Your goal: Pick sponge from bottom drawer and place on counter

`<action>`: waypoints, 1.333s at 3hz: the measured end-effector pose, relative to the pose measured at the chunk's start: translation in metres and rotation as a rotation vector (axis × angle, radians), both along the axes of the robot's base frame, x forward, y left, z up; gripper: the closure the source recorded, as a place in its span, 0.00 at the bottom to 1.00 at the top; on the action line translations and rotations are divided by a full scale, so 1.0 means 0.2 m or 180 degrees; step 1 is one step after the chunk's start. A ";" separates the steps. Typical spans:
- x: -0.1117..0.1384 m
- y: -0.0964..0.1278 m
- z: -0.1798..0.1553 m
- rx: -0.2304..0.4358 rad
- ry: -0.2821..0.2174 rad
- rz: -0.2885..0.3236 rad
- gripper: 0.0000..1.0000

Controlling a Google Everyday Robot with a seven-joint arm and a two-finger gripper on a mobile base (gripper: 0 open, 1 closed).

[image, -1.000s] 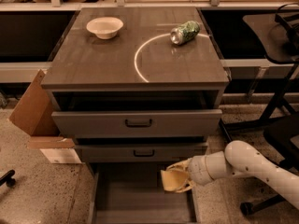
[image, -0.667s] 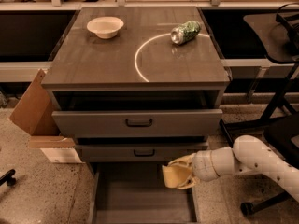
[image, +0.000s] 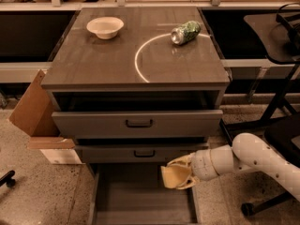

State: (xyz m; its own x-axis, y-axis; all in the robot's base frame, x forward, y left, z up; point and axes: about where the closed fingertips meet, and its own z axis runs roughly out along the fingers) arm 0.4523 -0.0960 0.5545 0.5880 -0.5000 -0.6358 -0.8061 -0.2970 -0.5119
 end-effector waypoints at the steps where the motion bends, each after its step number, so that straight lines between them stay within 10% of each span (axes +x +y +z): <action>1: -0.08 0.04 0.36 0.0038 -0.0038 0.0170 1.00; 3: -0.08 0.10 0.92 0.0161 -0.0327 -0.0159 1.00; 4: -0.08 0.10 0.92 0.0162 -0.0327 -0.0159 1.00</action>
Offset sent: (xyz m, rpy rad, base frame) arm -0.0227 0.0141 0.2042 0.0163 -0.1100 -0.0139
